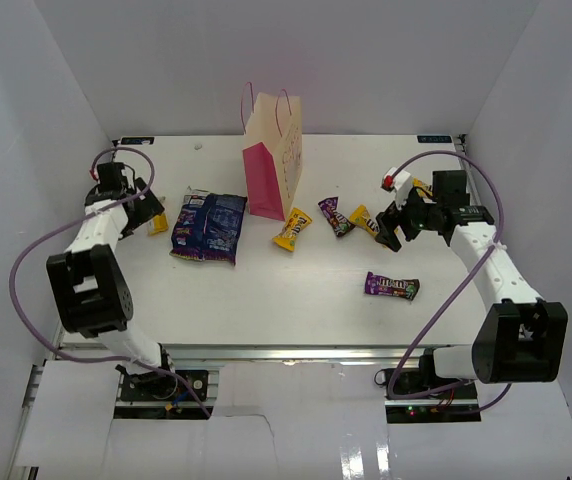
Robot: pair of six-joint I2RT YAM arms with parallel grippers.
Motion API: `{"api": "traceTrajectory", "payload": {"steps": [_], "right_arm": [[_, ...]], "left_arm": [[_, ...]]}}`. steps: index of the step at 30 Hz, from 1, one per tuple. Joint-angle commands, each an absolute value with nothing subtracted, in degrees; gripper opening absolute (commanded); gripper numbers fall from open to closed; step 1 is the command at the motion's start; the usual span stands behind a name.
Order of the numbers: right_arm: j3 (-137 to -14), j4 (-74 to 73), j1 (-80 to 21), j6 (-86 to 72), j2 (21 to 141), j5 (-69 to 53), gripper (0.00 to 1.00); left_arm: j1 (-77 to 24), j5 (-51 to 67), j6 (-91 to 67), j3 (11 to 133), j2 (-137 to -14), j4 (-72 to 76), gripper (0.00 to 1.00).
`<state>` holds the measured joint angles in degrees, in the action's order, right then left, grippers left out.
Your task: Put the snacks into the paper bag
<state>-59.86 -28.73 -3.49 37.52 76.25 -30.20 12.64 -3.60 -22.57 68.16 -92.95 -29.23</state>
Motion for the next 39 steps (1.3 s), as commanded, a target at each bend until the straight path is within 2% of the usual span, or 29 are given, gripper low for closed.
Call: {"api": "traceTrajectory", "payload": {"steps": [1, 7, 14, 16, 21, 26, 30, 33, 35, 39], "right_arm": [[-59.33, -30.06, -3.17, 41.31, 77.16, -34.45, 0.90], [-60.99, -30.06, -2.81, 40.78, 80.86, -37.26, 0.91], [-60.03, -29.44, -2.81, 39.90, 81.65, -38.50, 0.92], [-59.59, -29.44, -2.81, 39.73, 81.30, -38.32, 0.92], [-59.24, -29.44, -2.55, 39.64, 80.51, -38.06, 0.92], [-58.71, -29.44, -2.55, 39.46, 80.07, -38.06, 0.92], [-58.71, -29.44, -2.46, 39.37, 79.72, -37.88, 0.92], [-58.71, -29.44, -2.29, 39.38, 79.54, -37.88, 0.92], [-58.71, -29.44, -2.11, 39.46, 79.63, -37.88, 0.92], [-58.97, -29.44, -1.85, 39.46, 80.16, -37.88, 0.92]], "left_arm": [[12.48, -2.63, -20.40, 74.26, -99.90, -32.08, 0.97], [12.39, -3.60, -16.35, 85.14, -111.60, -31.82, 0.85], [12.30, -5.71, -12.75, 95.78, -120.31, -35.24, 0.79], [12.30, -6.41, -11.69, 96.76, -122.86, -36.21, 0.77], [11.87, -7.56, -11.25, 96.42, -124.37, -36.30, 0.66], [10.81, -7.30, -11.95, 96.24, -122.79, -36.30, 0.50], [10.28, -5.28, -14.84, 93.70, -117.53, -36.12, 0.26], [10.28, -1.86, -17.04, 88.97, -112.78, -34.20, 0.19], [10.20, -0.10, -19.50, 86.67, -107.07, -32.88, 0.19], [8.45, 11.04, -23.89, 82.89, -95.22, -27.52, 0.16]]}}
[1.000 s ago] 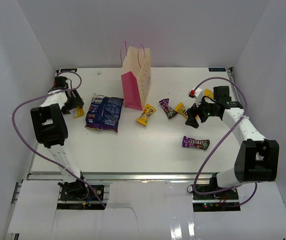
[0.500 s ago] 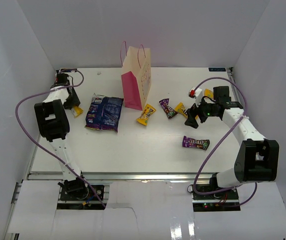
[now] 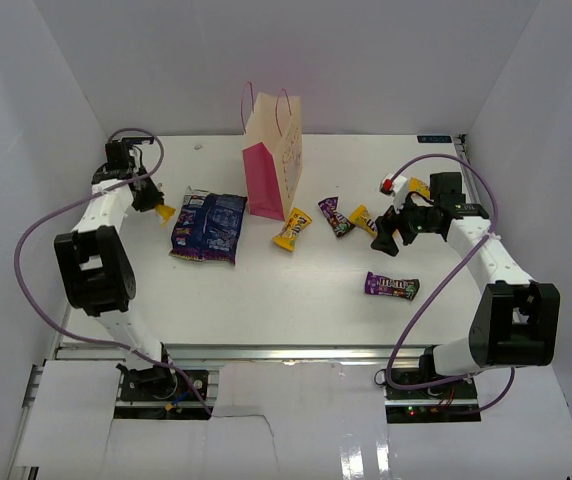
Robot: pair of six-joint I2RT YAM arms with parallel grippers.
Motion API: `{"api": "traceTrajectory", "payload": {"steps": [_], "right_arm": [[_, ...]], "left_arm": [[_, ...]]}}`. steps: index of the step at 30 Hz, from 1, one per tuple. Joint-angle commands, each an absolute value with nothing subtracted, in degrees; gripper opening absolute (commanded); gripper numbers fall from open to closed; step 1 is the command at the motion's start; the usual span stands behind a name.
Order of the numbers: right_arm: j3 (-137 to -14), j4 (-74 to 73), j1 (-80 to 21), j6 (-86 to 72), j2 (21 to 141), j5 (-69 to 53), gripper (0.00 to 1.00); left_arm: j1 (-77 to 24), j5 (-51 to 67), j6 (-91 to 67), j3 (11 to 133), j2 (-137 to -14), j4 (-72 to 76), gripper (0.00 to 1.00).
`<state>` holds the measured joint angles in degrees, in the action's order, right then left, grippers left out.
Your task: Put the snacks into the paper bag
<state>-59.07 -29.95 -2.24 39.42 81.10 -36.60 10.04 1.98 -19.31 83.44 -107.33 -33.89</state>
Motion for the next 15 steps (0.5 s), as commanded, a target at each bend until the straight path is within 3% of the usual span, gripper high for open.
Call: {"api": "traceTrajectory", "payload": {"steps": [1, 6, 15], "right_arm": [[-59.15, -29.44, -1.85, 39.55, 80.33, -37.97, 0.92], [-60.55, -29.53, -1.76, 39.55, 81.56, -38.23, 0.92], [-60.38, -29.44, -1.67, 39.64, 81.30, -38.41, 0.92]], "left_arm": [[7.74, 12.64, -23.91, 82.79, -95.19, -26.29, 0.16], [-2.35, 17.05, -25.49, 89.11, -89.65, -21.36, 0.16], [-16.78, 13.89, -21.37, 110.72, -100.61, -19.60, 0.15]]}}
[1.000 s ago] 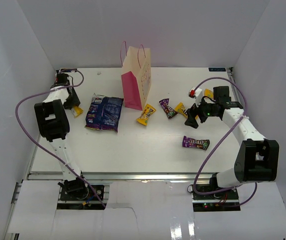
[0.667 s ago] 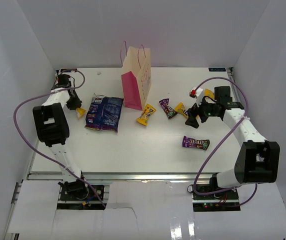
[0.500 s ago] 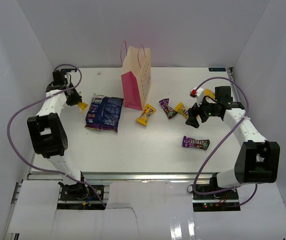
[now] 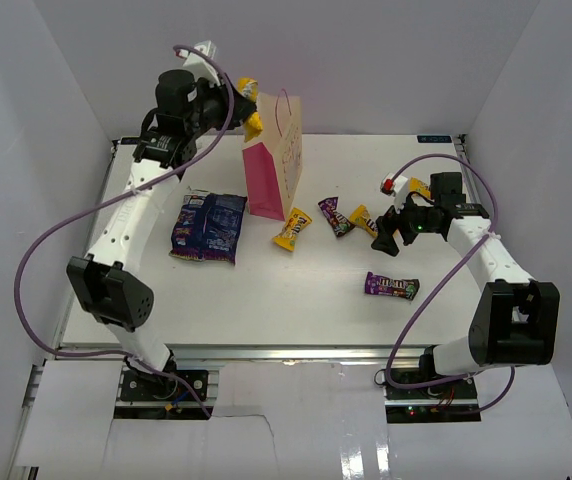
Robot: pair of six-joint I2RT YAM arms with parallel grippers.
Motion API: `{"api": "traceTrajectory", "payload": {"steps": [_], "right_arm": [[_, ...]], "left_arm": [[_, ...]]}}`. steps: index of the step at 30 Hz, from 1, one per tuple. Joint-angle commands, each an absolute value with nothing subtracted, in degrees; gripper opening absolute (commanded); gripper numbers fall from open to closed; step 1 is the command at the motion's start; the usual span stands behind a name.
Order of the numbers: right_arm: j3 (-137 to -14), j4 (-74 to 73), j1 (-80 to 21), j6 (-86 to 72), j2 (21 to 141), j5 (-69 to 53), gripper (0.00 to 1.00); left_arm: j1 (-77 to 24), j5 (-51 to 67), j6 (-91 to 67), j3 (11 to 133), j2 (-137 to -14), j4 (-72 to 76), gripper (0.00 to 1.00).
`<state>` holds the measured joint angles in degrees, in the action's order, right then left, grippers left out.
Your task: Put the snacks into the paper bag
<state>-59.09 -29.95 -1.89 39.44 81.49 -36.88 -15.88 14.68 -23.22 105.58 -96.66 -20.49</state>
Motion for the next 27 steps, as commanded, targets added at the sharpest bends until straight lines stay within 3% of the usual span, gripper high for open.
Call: {"api": "traceTrajectory", "payload": {"steps": [1, 6, 15, 18, 19, 23, 27], "right_arm": [[-60.12, -29.44, -1.58, 39.73, 81.21, -38.32, 0.93], [-59.24, -29.44, -1.14, 39.81, 80.07, -38.23, 0.93], [-58.71, -29.44, -0.70, 39.64, 79.36, -38.58, 0.93], [-59.15, -29.53, -0.70, 39.46, 79.54, -38.76, 0.93], [-59.24, -29.53, -0.70, 39.46, 79.63, -38.93, 0.93], [-59.85, -29.53, -0.70, 38.94, 80.15, -39.46, 0.92], [-60.38, -26.82, -0.70, 33.15, 81.65, -38.24, 0.94]], "left_arm": [[-17.31, 13.89, -21.10, 112.66, -101.85, -19.77, 0.15], [-20.39, 9.06, -17.58, 123.73, -108.62, -21.53, 0.16], [-21.27, 5.19, -13.36, 126.92, -113.73, -21.71, 0.22], [-21.36, 4.22, -13.01, 125.78, -113.73, -21.71, 0.36], [-21.36, 3.96, -13.09, 125.16, -113.73, -21.80, 0.51], [-21.36, 3.43, -13.36, 125.16, -113.47, -21.97, 0.78], [-21.45, 4.30, -14.23, 126.47, -112.85, -22.06, 0.87]]}}
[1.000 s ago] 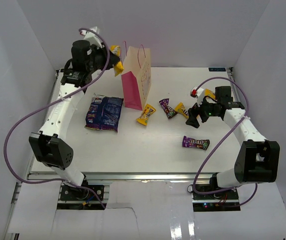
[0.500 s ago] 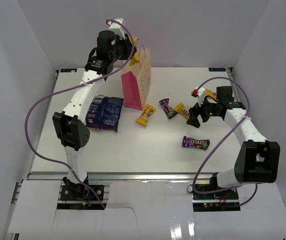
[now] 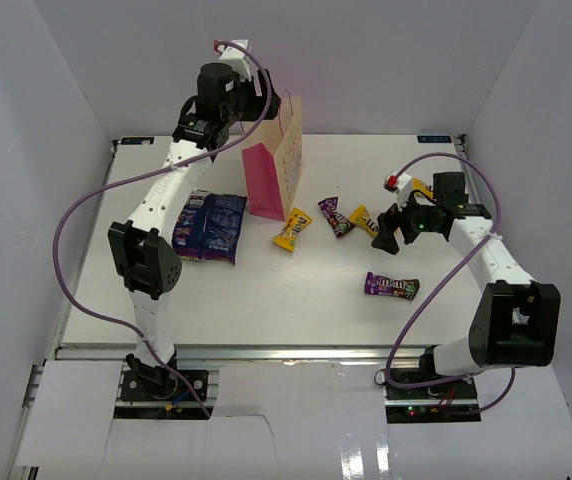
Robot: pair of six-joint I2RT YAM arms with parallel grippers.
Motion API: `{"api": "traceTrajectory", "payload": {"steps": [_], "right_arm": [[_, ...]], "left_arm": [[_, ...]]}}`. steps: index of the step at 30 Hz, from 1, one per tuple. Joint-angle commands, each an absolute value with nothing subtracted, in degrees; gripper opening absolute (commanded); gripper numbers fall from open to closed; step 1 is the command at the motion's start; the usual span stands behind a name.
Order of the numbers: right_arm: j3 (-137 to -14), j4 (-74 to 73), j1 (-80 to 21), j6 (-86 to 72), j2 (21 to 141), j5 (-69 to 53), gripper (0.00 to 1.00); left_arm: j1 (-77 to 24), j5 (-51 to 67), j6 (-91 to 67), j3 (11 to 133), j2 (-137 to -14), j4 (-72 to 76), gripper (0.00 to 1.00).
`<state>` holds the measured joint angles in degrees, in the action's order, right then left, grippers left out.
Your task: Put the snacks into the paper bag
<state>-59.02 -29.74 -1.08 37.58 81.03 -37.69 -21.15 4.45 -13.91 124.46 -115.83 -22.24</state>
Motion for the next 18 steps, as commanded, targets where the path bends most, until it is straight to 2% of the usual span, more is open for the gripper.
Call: {"api": "traceTrajectory", "payload": {"steps": [1, 5, 8, 11, 12, 16, 17, 18], "right_arm": [[-60.47, -25.76, -0.79, 30.96, 82.00, -35.97, 0.95], [-61.69, -19.96, -1.67, 21.98, 84.28, -25.51, 0.98], [-63.71, -18.11, -2.72, 23.98, 87.09, -20.57, 0.98], [-66.00, -19.68, -2.99, 31.88, 91.31, -23.37, 0.96], [-67.14, -20.21, -3.08, 33.82, 93.23, -25.12, 0.96], [-70.30, -21.79, -3.86, 41.48, 98.51, -26.11, 1.00], [-71.36, -22.49, -4.04, 42.53, 99.92, -25.84, 0.99], [-73.89, -23.37, -4.13, 42.71, 102.98, -25.06, 0.92]], "left_arm": [[-21.45, 4.83, -14.50, 126.82, -112.42, -22.15, 0.87], [-21.45, 6.94, -15.21, 126.04, -108.29, -22.85, 0.89], [-21.45, 6.86, -15.91, 118.24, -100.66, -22.41, 0.94], [-21.45, 6.42, -17.75, 103.58, -90.03, -20.13, 0.96], [-21.36, 6.07, -18.45, 94.92, -87.13, -18.65, 0.97], [-21.09, 4.14, -22.67, 75.44, -73.50, -16.26, 0.98], [-21.01, 3.52, -24.15, 72.54, -69.13, -16.26, 0.98], [-20.92, 2.12, -25.04, 69.99, -67.26, -16.61, 0.98]]}}
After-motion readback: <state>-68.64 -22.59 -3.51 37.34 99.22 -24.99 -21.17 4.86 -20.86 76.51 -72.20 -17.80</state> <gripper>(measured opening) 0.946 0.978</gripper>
